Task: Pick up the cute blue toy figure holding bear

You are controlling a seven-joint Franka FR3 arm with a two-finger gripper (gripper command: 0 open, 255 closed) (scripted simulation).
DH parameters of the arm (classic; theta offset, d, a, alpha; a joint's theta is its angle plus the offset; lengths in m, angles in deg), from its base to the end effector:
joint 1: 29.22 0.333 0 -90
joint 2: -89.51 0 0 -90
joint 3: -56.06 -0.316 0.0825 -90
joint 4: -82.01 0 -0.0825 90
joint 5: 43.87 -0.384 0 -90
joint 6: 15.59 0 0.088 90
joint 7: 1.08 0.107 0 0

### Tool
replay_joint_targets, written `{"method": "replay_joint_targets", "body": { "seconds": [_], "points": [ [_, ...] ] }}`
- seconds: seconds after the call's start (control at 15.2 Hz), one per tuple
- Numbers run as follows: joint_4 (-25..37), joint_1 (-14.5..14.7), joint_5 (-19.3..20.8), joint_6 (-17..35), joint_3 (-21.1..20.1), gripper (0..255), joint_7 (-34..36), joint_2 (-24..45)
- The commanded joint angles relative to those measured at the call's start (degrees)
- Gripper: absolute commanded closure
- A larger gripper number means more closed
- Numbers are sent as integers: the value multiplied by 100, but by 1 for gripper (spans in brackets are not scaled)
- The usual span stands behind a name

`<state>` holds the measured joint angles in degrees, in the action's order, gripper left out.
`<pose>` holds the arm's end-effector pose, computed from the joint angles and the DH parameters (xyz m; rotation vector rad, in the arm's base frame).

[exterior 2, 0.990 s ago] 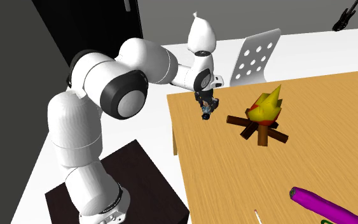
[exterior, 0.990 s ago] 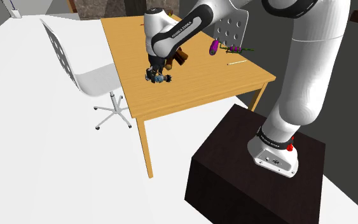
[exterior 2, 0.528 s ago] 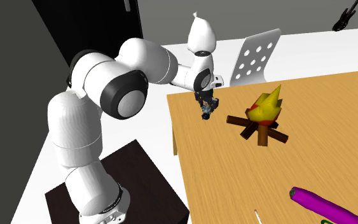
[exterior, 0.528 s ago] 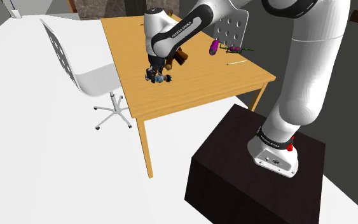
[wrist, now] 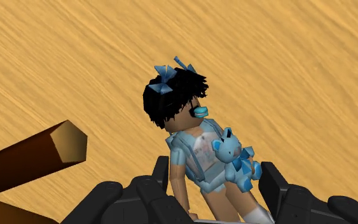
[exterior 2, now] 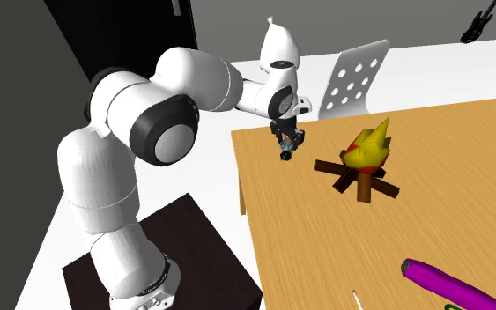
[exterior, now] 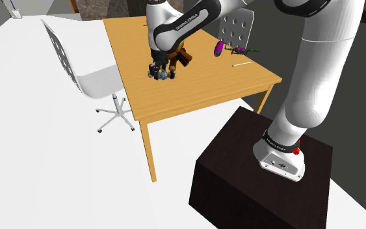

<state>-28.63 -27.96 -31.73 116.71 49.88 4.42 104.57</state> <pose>0.6174 0.0732 0.3646 3.0022 0.2439 0.1999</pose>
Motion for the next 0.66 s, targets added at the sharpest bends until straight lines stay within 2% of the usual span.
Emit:
{"method": "replay_joint_targets", "body": {
  "seconds": [0.0,0.59],
  "points": [
    [65,-5,-31,-136,-9,255,-37,-73],
    [326,-14,-128,-616,-36,255,-147,-301]
  ]
}}
